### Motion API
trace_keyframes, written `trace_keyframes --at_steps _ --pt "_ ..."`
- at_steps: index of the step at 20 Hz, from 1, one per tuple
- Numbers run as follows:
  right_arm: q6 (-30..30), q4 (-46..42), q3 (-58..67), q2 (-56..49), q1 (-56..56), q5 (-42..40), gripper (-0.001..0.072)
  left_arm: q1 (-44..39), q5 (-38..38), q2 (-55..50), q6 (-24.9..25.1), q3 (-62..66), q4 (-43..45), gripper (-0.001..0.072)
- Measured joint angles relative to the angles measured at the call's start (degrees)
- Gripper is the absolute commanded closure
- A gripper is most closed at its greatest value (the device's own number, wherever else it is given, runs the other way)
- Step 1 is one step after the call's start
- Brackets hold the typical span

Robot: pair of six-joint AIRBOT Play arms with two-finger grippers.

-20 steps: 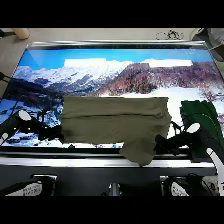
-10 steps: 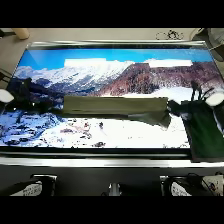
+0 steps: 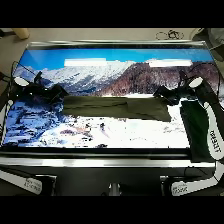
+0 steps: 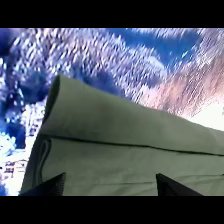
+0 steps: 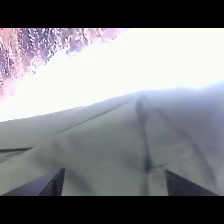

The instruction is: Fold the shirts.

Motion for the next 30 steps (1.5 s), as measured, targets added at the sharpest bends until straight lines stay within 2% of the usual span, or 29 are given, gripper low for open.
trace_keyframes --at_steps 3,5,10,11,12,13,14,15,16,20,22,27,30 --pt "-0.33 -7.34 1.20 -0.74 -2.67 3.82 -0.0008 1.95 -3.30 0.83 2.03 2.32 -1.57 0.0036" --pt "-0.17 -8.85 1.05 -2.29 -4.28 6.93 -0.0008 2.54 -6.01 2.45 3.45 2.99 -2.19 0.0040" --pt "-1.97 -2.38 0.83 -7.48 -2.95 11.72 -0.0004 1.42 -9.53 7.39 4.96 3.61 -2.67 0.0041" --pt "-2.03 -0.09 0.79 -8.33 -2.03 11.82 0.0086 0.92 -10.05 8.37 5.01 3.61 -2.64 0.0041" --pt "-2.25 0.83 0.76 -8.92 -1.01 11.39 0.0416 0.31 -10.19 9.25 5.16 3.65 -2.73 0.0044" --pt "-2.38 1.05 0.76 -9.55 -0.20 10.67 0.0699 -0.52 -10.60 10.01 5.22 3.67 -2.75 0.0120" --pt "-2.38 1.51 1.01 -10.01 0.52 10.01 0.0691 -1.55 -10.78 10.49 5.27 3.67 -2.80 0.0293" --pt "-2.54 2.03 1.55 -9.97 1.18 9.88 0.0691 -2.73 -10.62 10.71 5.31 3.50 -2.80 0.0575" --pt "-2.60 2.32 2.47 -9.42 1.70 10.19 0.0692 -4.35 -10.21 10.78 5.38 3.10 -2.80 0.0674" --pt "-1.84 6.47 7.10 -2.36 2.56 14.40 0.0692 -14.78 -3.39 7.63 5.40 0.09 -3.96 0.0679" --pt "-0.79 8.13 8.37 2.99 3.04 16.72 0.0691 -21.66 1.20 3.80 5.38 -0.90 -8.28 0.0679" --pt "1.75 9.14 9.38 15.34 4.57 24.59 0.0691 -38.45 13.44 -7.56 8.02 -1.73 -29.88 0.0679" --pt "2.62 9.05 9.55 19.91 4.94 26.88 0.0691 -45.99 16.00 -12.85 13.42 -1.81 -44.89 0.0684"
